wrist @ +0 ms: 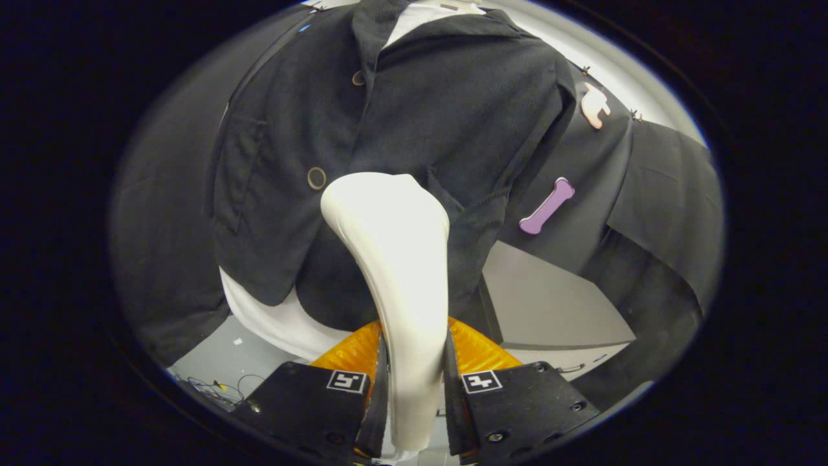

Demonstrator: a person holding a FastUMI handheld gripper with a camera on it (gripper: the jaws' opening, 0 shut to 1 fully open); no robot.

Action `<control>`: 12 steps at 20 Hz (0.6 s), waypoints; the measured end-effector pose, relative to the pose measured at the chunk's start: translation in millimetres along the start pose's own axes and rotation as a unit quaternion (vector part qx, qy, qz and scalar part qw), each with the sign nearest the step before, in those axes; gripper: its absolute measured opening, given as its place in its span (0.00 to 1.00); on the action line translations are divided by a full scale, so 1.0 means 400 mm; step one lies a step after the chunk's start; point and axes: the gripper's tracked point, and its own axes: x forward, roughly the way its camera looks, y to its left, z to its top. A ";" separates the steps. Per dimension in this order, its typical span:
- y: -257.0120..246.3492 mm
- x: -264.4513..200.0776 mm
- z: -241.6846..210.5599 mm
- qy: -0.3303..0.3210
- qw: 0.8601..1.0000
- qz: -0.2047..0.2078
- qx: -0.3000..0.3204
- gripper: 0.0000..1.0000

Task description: Iron the clothes twice with a garment steamer, once on the left side and once on the right side.

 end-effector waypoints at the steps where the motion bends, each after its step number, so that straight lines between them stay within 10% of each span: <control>1: -0.003 0.008 -0.013 0.008 1.000 0.002 0.002 0.40; 12: 0.029 0.070 -0.194 0.072 0.996 0.042 0.021 0.40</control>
